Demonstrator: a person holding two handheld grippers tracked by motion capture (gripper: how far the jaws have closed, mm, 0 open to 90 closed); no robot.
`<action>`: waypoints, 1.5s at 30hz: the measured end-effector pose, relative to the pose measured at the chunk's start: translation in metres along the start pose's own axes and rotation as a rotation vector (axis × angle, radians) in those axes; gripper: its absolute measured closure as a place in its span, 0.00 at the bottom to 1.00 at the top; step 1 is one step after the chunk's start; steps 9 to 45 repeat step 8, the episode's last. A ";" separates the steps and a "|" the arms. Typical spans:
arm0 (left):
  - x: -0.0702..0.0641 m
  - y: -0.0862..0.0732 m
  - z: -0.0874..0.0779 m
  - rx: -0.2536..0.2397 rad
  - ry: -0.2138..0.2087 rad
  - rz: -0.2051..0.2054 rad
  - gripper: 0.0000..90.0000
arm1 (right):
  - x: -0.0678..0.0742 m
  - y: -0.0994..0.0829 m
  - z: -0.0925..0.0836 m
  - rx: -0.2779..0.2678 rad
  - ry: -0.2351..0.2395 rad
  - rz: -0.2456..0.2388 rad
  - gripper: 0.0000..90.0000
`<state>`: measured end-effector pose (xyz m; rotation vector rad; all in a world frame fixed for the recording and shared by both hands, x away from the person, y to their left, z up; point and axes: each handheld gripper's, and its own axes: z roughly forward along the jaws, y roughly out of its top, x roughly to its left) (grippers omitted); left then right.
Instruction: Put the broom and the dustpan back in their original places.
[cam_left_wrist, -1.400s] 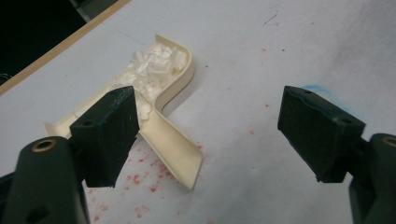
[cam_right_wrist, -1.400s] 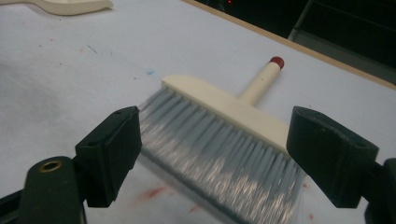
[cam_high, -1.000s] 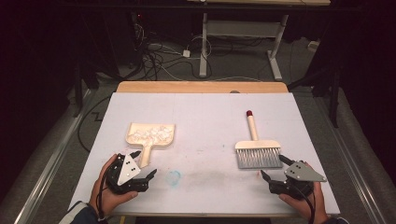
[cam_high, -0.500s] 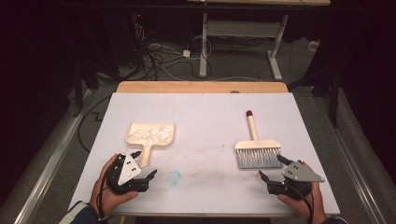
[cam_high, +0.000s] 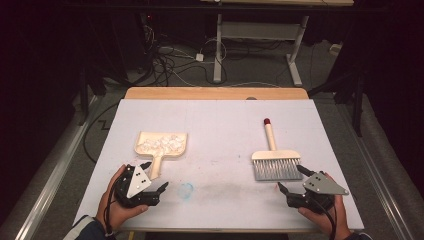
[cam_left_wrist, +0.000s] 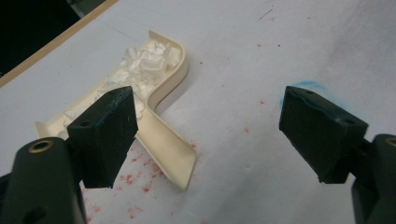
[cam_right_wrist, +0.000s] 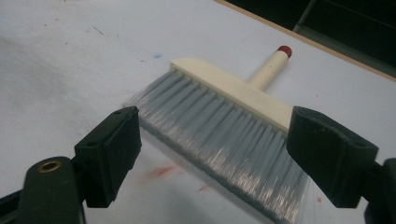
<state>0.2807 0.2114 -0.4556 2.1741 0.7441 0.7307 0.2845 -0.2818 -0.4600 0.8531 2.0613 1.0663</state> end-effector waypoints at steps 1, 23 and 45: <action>0.000 0.000 0.000 0.000 0.000 0.000 0.21 | 0.000 0.000 0.000 -0.001 -0.001 0.001 0.20; 0.001 0.001 0.001 -0.008 0.009 -0.012 0.20 | -0.001 0.000 0.000 -0.001 0.001 0.005 0.20; 0.001 0.001 0.001 -0.008 0.009 -0.012 0.20 | -0.001 0.000 0.000 -0.001 0.001 0.005 0.20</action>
